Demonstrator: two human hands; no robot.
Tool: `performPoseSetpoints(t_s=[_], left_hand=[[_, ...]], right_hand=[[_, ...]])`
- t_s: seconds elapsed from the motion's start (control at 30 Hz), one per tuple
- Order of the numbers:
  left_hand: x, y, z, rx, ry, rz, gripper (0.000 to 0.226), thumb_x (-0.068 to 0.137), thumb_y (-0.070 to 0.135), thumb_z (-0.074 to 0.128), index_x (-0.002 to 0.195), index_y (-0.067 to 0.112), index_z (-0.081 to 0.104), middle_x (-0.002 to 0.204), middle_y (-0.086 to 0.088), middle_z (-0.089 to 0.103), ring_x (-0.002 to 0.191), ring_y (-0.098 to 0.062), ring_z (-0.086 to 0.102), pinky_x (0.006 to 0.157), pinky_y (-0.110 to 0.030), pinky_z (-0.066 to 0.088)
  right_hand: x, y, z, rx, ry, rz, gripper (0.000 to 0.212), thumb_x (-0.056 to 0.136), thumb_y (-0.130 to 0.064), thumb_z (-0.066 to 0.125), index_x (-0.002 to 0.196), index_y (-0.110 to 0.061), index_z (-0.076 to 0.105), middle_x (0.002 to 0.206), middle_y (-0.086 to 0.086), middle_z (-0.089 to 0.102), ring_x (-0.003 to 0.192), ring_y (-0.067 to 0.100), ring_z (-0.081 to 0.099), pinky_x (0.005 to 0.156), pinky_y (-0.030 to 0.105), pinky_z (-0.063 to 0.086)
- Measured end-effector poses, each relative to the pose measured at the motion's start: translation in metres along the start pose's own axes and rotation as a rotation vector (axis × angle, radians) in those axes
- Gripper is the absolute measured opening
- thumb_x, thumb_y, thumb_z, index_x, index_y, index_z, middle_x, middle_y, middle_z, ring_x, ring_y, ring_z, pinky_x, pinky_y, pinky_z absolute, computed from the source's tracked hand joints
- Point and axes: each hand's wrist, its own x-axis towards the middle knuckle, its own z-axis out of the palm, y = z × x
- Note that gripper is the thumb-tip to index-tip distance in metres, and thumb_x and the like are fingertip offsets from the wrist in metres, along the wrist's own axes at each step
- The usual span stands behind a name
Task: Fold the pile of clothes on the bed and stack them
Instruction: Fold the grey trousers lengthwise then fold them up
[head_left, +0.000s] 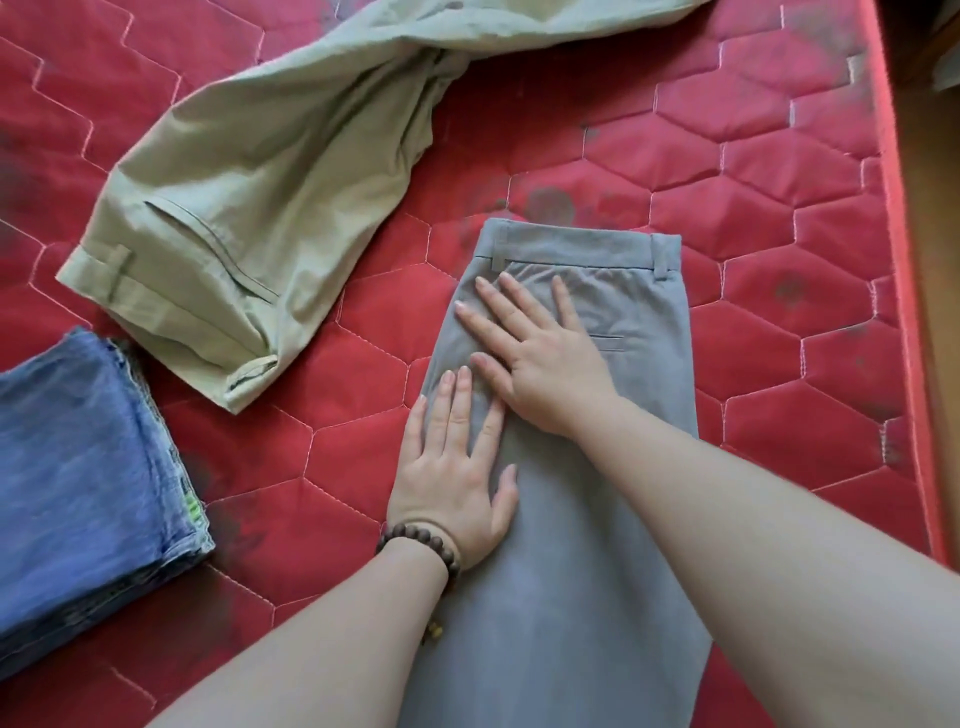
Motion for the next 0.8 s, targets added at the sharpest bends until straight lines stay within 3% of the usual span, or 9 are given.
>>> performPoseSetpoints(t_s=[0.07,0.13,0.2,0.3,0.4,0.5,0.63,0.8], left_hand=[[0.000,-0.001,0.001,0.001,0.004,0.001,0.073,0.083,0.045,0.043,0.149,0.015,0.035,0.157,-0.022,0.021,0.147,-0.032,0.018,0.116,-0.053,0.021],[-0.001,-0.001,0.001,-0.003,0.011,0.010,0.073,0.084,0.045,0.042,0.150,0.016,0.033,0.157,-0.021,0.020,0.147,-0.032,0.017,0.115,-0.053,0.021],[-0.002,-0.002,0.002,-0.010,0.020,0.015,0.072,0.085,0.045,0.041,0.150,0.016,0.033,0.157,-0.021,0.021,0.147,-0.032,0.017,0.116,-0.053,0.021],[-0.002,-0.001,0.002,-0.023,0.029,0.007,0.071,0.086,0.045,0.040,0.150,0.016,0.033,0.157,-0.022,0.021,0.147,-0.032,0.016,0.116,-0.052,0.019],[-0.003,-0.002,0.004,-0.014,0.012,0.012,0.070,0.086,0.045,0.036,0.150,0.016,0.034,0.156,-0.023,0.022,0.147,-0.033,0.019,0.116,-0.052,0.018],[-0.002,-0.002,0.001,0.032,-0.019,0.012,0.065,0.091,0.043,0.027,0.151,0.016,0.032,0.157,-0.023,0.020,0.147,-0.033,0.017,0.117,-0.052,0.015],[-0.032,0.005,-0.004,0.072,-0.152,0.071,0.066,0.092,0.045,0.001,0.154,0.026,0.008,0.162,-0.013,0.000,0.149,-0.028,-0.003,0.117,-0.051,-0.008],[-0.164,0.022,0.003,-0.029,-0.222,0.148,0.061,0.094,0.045,0.009,0.153,0.027,0.008,0.161,-0.006,-0.003,0.149,-0.028,-0.003,0.117,-0.047,-0.007]], right_hand=[[-0.001,0.027,-0.004,-0.032,-0.043,0.129,0.060,0.095,-0.055,0.013,0.152,-0.036,0.018,0.161,-0.005,0.016,0.149,0.017,0.010,0.117,0.057,-0.002],[-0.007,0.058,-0.006,-0.107,-0.081,0.396,0.061,0.097,-0.058,0.008,0.153,-0.035,0.005,0.163,-0.004,0.004,0.149,0.016,-0.002,0.116,0.055,-0.011],[-0.016,0.070,-0.009,-0.164,-0.087,0.545,0.063,0.098,-0.058,0.009,0.154,-0.030,0.004,0.163,0.000,0.001,0.149,0.019,-0.005,0.115,0.057,-0.011],[-0.033,0.033,-0.002,-0.059,-0.010,0.488,0.065,0.098,-0.056,0.013,0.154,-0.023,0.008,0.162,0.003,0.003,0.150,0.022,-0.002,0.116,0.055,-0.007],[-0.088,-0.038,0.021,0.062,0.062,0.333,0.062,0.096,-0.046,0.025,0.150,-0.016,0.029,0.158,0.006,0.024,0.147,0.024,0.020,0.115,0.055,0.009],[-0.143,-0.077,0.038,0.072,0.081,0.428,0.057,0.097,-0.041,0.028,0.149,-0.017,0.034,0.156,0.007,0.029,0.145,0.023,0.025,0.115,0.053,0.011],[-0.183,-0.107,0.046,0.032,0.110,0.537,0.060,0.095,-0.043,0.028,0.149,-0.015,0.032,0.156,0.010,0.029,0.145,0.025,0.025,0.116,0.053,0.008],[-0.245,-0.176,0.059,0.079,0.080,0.630,0.059,0.094,-0.037,0.029,0.149,-0.015,0.021,0.157,0.011,0.027,0.145,0.026,0.025,0.114,0.053,0.013]])
